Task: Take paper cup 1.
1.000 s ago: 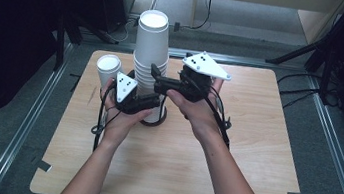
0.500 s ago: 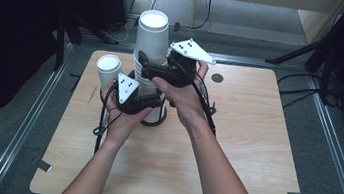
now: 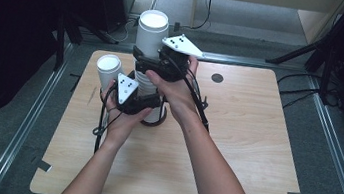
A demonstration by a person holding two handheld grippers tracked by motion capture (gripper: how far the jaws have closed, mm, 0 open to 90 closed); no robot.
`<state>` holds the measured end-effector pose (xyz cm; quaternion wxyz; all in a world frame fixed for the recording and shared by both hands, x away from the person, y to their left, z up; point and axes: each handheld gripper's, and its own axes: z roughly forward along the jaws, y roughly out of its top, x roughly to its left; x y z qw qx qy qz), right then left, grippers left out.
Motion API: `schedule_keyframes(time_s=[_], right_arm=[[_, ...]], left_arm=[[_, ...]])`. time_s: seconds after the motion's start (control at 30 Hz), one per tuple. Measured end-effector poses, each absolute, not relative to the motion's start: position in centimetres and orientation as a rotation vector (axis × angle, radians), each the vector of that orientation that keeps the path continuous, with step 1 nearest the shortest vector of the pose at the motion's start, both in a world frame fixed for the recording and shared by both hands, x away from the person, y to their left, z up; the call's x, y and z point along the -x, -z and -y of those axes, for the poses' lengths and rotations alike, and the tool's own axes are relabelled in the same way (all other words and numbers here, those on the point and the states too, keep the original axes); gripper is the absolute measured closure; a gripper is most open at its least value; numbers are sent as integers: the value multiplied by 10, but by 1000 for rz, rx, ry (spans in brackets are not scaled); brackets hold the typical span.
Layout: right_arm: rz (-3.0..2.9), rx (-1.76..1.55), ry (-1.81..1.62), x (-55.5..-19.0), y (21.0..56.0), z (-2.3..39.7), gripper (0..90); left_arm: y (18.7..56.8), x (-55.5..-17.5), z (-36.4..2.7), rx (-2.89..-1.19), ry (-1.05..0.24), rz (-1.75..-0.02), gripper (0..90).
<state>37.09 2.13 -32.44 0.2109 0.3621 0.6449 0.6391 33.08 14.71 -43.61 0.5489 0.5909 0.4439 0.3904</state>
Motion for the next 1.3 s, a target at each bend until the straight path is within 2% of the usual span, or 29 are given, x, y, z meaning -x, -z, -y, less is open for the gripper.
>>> schedule_keyframes(time_s=[1.3], right_arm=[[-1549,-827,-1816,-355,297,-24,148]], left_arm=[[437,-331,-148,-1399,-915,-1047,37]])
